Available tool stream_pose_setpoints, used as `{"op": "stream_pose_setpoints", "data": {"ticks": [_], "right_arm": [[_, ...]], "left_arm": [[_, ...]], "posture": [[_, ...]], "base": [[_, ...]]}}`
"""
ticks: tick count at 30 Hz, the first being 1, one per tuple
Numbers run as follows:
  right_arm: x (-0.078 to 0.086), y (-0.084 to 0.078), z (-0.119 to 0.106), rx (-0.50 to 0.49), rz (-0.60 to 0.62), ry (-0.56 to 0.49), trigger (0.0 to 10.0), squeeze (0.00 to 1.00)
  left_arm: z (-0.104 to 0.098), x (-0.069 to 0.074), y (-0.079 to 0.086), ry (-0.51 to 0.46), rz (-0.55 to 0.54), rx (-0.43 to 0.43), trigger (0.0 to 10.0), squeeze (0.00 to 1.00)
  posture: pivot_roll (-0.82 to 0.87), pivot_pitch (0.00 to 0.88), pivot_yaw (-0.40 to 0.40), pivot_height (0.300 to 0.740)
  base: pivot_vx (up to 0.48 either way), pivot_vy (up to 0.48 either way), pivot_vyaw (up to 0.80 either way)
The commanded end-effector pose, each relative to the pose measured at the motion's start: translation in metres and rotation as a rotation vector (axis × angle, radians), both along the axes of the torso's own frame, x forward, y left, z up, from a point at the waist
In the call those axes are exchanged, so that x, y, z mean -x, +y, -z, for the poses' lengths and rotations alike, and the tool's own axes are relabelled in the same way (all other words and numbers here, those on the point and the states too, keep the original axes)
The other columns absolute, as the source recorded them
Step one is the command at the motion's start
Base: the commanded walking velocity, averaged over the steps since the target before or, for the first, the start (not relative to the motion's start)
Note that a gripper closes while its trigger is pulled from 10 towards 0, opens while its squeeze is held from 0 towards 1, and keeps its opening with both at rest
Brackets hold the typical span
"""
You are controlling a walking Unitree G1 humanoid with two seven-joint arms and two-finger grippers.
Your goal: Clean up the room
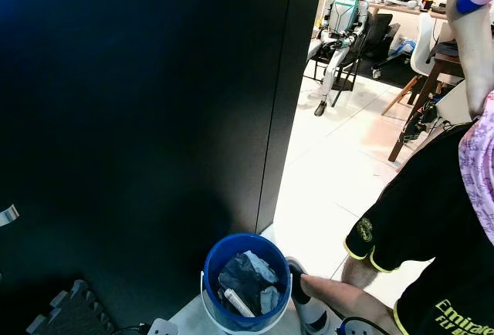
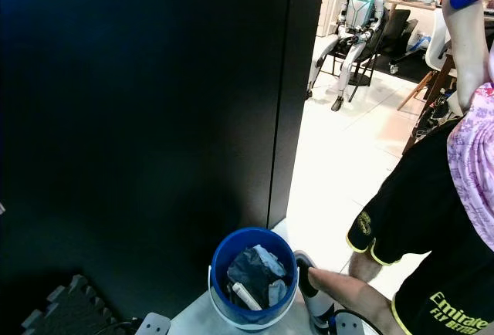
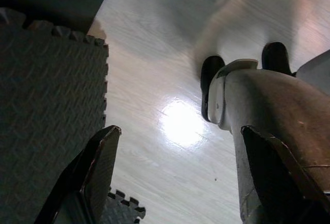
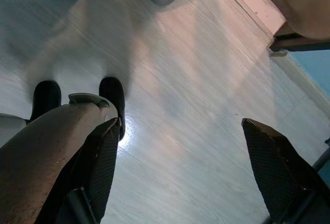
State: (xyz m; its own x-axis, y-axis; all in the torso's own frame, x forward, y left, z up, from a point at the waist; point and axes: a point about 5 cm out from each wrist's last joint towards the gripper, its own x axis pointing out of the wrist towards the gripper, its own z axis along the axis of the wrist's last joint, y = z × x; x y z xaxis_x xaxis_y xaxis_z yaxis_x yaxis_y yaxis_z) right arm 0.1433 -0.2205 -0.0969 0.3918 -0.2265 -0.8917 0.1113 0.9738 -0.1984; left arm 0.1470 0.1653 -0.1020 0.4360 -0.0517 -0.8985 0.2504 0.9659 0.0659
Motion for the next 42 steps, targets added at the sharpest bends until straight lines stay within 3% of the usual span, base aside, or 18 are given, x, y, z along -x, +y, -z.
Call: {"op": "stream_pose_setpoints", "data": {"ticks": [1, 29, 35, 39, 42], "right_arm": [[-0.002, -0.001, -0.001, 0.008, -0.003, 0.004, 10.0, 0.0], [0.003, 0.011, 0.003, -0.005, -0.041, 0.021, 10.0, 0.0], [0.004, 0.014, 0.004, -0.005, -0.067, 0.026, 10.0, 0.0], [0.006, 0.012, 0.005, 0.001, -0.082, 0.036, 10.0, 0.0], [0.006, 0.0, 0.002, 0.024, -0.094, 0.036, 10.0, 0.0]], "left_arm": [[0.002, 0.006, -0.004, 0.016, 0.008, 0.005, 10.0, 0.0], [0.0, 0.003, 0.012, 0.008, -0.01, -0.015, 10.0, 0.0], [-0.002, 0.0, 0.02, -0.004, -0.066, -0.023, 10.0, 0.0], [-0.003, -0.001, 0.029, -0.012, -0.115, -0.029, 10.0, 0.0], [-0.003, 0.0, 0.027, -0.014, -0.128, -0.027, 10.0, 0.0]], "posture": [[-0.01, 0.0, -0.056, 0.74], [0.0, 0.0, -0.04, 0.74], [0.02, 0.0, -0.066, 0.74], [0.03, 0.0, -0.068, 0.74], [0.05, 0.0, -0.084, 0.74]], "base": [[0.0, 0.0, 0.0], [0.0, 0.0, 0.0], [0.0, 0.0, 0.0], [0.0, 0.0, 0.0], [0.0, 0.0, 0.0]]}}
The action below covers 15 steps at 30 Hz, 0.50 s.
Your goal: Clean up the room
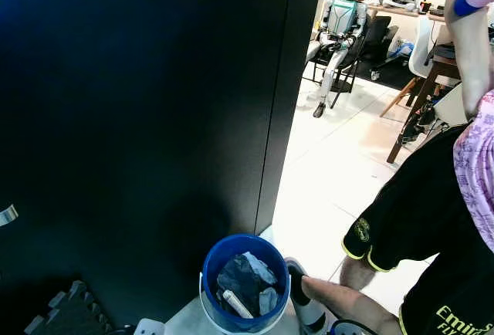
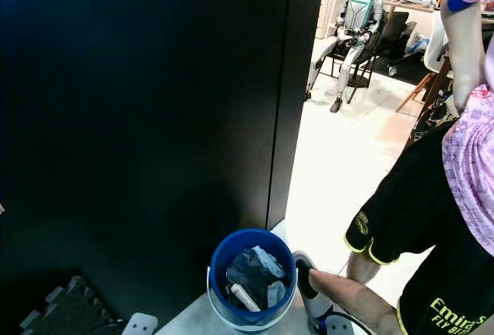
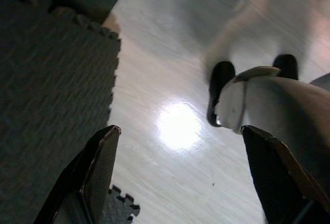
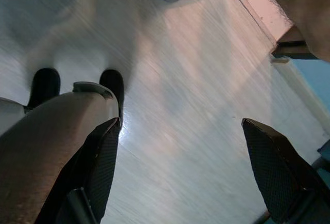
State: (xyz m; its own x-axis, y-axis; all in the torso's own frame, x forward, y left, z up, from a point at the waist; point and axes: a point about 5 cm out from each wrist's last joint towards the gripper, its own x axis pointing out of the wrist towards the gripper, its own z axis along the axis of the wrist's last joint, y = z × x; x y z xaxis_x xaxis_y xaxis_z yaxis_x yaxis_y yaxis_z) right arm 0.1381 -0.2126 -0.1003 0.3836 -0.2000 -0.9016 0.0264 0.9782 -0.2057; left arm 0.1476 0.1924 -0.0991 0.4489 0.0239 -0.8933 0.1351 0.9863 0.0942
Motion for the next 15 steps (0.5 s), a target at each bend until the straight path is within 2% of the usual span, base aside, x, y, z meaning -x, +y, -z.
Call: {"op": "stream_pose_setpoints", "data": {"ticks": [1, 5, 6, 15], "right_arm": [[0.001, -0.008, -0.001, 0.018, -0.013, 0.007, 10.0, 0.0], [-0.002, -0.017, -0.004, 0.033, -0.015, 0.0, 10.0, 0.0], [-0.007, -0.022, -0.007, 0.041, -0.018, -0.015, 10.0, 0.0], [-0.007, -0.029, -0.009, 0.047, -0.025, -0.014, 10.0, 0.0]], "left_arm": [[0.0, 0.001, 0.0, -0.002, -0.011, -0.001, 10.0, 0.0], [0.001, 0.001, -0.006, -0.005, -0.016, 0.01, 10.0, 0.0], [0.002, 0.002, -0.007, 0.003, 0.002, 0.007, 10.0, 0.0], [0.002, 0.002, -0.008, 0.005, -0.029, 0.013, 10.0, 0.0]], "posture": [[0.05, 0.0, -0.084, 0.74], [0.05, 0.0, -0.085, 0.74], [0.03, 0.0, -0.091, 0.74], [0.03, 0.0, -0.099, 0.74]], "base": [[0.0, 0.0, 0.0], [0.0, 0.0, 0.0], [0.0, 0.0, 0.0], [0.0, 0.0, 0.0]]}}
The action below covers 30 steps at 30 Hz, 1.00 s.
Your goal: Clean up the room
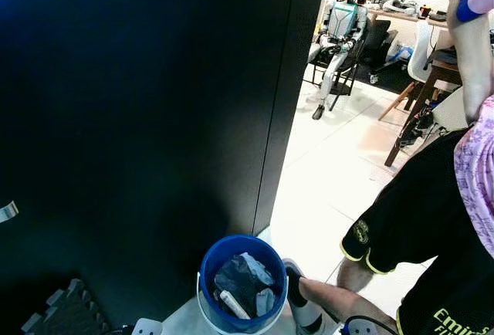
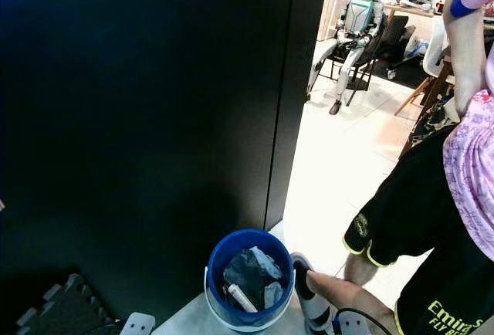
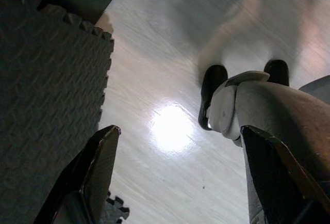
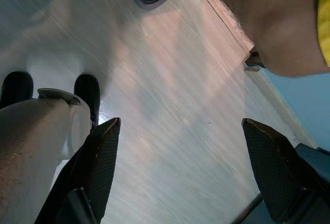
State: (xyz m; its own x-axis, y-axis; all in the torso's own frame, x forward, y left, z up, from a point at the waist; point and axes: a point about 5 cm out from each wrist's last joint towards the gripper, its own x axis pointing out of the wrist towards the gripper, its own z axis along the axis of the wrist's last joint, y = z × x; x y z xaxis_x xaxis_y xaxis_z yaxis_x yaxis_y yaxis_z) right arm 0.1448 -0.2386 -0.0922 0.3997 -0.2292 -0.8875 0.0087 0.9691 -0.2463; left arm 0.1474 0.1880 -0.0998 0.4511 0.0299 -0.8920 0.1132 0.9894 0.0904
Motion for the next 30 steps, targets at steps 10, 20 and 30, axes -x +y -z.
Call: {"op": "stream_pose_setpoints", "data": {"ticks": [10, 20, 30], "right_arm": [[0.0092, -0.0072, 0.0013, -0.004, -0.006, 0.02, 10.0, 0.0], [0.0063, -0.0032, 0.0014, -0.005, -0.008, 0.012, 10.0, 0.0], [0.0068, -0.0053, 0.001, -0.001, 0.003, 0.013, 10.0, 0.0]], "left_arm": [[-0.0024, -0.0071, 0.0002, -0.013, -0.033, 0.0, 10.0, 0.0], [-0.0033, -0.0082, 0.0036, -0.014, -0.029, -0.008, 10.0, 0.0], [-0.003, -0.0067, 0.0049, -0.014, -0.016, -0.006, 10.0, 0.0]], "posture": [[0.06, 0.0, -0.089, 0.74], [0.06, 0.0, -0.085, 0.74], [0.05, 0.0, -0.073, 0.74]], "base": [[0.0, 0.0, 0.0], [0.0, 0.0, 0.0], [0.0, 0.0, 0.0]]}}
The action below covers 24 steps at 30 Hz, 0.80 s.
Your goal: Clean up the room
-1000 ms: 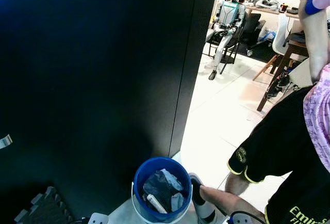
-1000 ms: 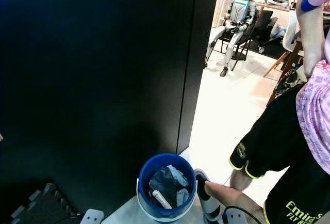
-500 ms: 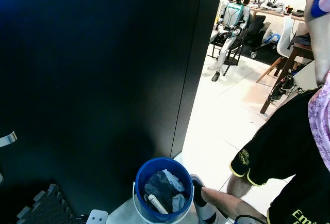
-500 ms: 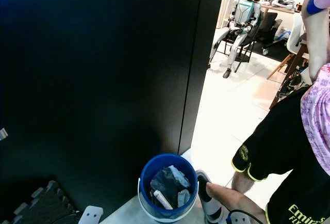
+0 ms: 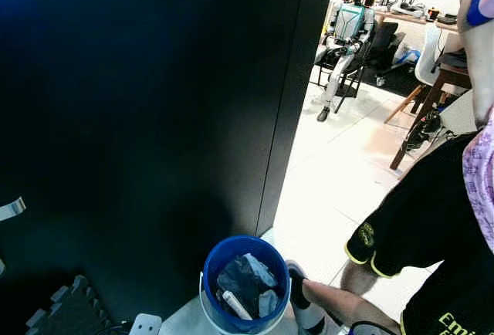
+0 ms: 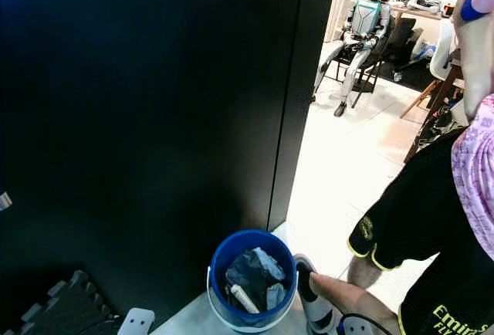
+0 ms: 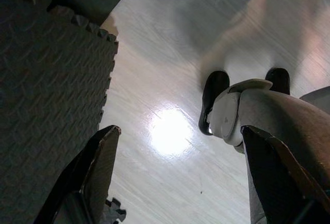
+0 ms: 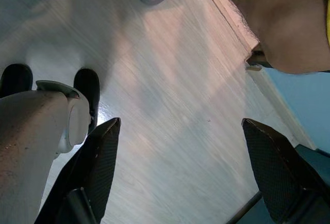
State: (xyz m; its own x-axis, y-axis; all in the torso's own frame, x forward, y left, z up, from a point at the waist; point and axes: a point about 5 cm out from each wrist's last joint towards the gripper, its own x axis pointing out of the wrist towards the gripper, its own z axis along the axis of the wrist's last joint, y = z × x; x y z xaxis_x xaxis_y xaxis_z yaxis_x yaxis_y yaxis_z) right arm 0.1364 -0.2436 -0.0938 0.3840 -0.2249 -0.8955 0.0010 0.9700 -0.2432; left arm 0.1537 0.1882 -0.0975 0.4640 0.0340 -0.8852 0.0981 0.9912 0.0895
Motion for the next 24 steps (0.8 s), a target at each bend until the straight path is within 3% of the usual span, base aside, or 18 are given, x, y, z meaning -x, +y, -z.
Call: {"op": "stream_pose_setpoints", "data": {"ticks": [1, 24], "right_arm": [[-0.001, 0.001, 0.0, 0.001, 0.006, -0.004, 10.0, 0.0], [0.0, 0.011, 0.003, -0.022, 0.004, -0.001, 10.0, 0.0]], "left_arm": [[-0.001, 0.0, 0.006, 0.003, 0.002, -0.013, 10.0, 0.0], [0.001, 0.004, 0.008, 0.013, 0.014, -0.035, 10.0, 0.0]], "posture": [[0.06, 0.0, -0.074, 0.74], [0.08, 0.0, -0.052, 0.74]], "base": [[0.0, 0.0, 0.0], [0.0, 0.0, 0.0]]}}
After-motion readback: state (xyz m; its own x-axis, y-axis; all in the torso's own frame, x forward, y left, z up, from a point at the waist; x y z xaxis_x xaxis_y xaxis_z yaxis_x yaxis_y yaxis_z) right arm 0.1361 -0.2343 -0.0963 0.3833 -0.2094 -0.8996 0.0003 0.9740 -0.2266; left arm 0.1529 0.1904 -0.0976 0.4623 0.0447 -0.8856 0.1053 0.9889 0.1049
